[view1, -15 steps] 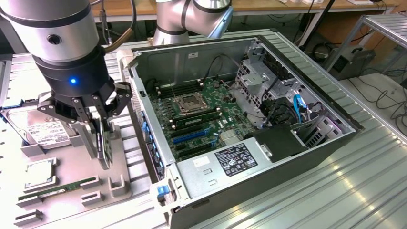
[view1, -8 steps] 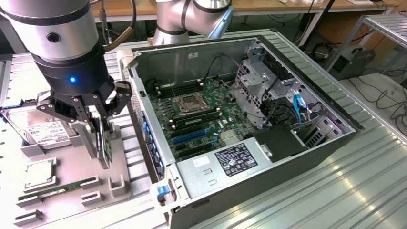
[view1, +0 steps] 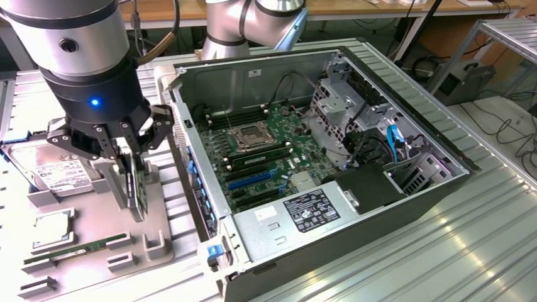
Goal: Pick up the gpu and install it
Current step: 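Pick up the gpu and move the gpu toward the slot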
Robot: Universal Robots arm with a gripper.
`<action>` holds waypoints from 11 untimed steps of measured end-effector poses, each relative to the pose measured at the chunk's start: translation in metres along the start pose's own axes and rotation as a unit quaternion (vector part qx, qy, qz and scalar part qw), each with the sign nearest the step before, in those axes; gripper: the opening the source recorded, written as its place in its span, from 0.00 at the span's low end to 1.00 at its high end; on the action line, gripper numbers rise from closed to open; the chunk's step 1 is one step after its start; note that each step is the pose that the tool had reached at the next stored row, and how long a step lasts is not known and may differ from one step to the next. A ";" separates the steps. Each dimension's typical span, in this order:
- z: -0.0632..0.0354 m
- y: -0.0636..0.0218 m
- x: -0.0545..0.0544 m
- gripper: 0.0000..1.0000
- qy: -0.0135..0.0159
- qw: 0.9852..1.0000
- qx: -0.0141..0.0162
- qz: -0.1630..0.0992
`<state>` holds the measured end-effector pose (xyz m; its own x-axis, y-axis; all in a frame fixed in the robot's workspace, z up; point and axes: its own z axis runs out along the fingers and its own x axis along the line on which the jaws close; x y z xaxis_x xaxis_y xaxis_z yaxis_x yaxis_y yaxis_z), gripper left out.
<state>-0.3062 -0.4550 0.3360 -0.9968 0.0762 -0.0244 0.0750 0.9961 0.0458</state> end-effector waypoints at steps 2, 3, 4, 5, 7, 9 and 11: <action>-0.0007 0.0000 0.000 0.26 0.000 1.000 0.000 0.000; -0.0010 0.0001 0.000 0.26 0.000 1.000 0.000 0.000; -0.0014 0.0001 0.000 0.26 0.000 1.000 0.000 0.000; -0.0018 0.0001 0.000 0.26 0.000 1.000 0.000 0.000; -0.0023 0.0001 0.000 0.26 0.000 1.000 0.000 0.000; -0.0027 0.0001 0.000 0.26 0.000 1.000 0.000 0.000; -0.0032 0.0002 0.000 0.26 0.000 1.000 0.000 0.000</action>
<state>-0.3062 -0.4550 0.3392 -0.9968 0.0762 -0.0244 0.0750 0.9961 0.0458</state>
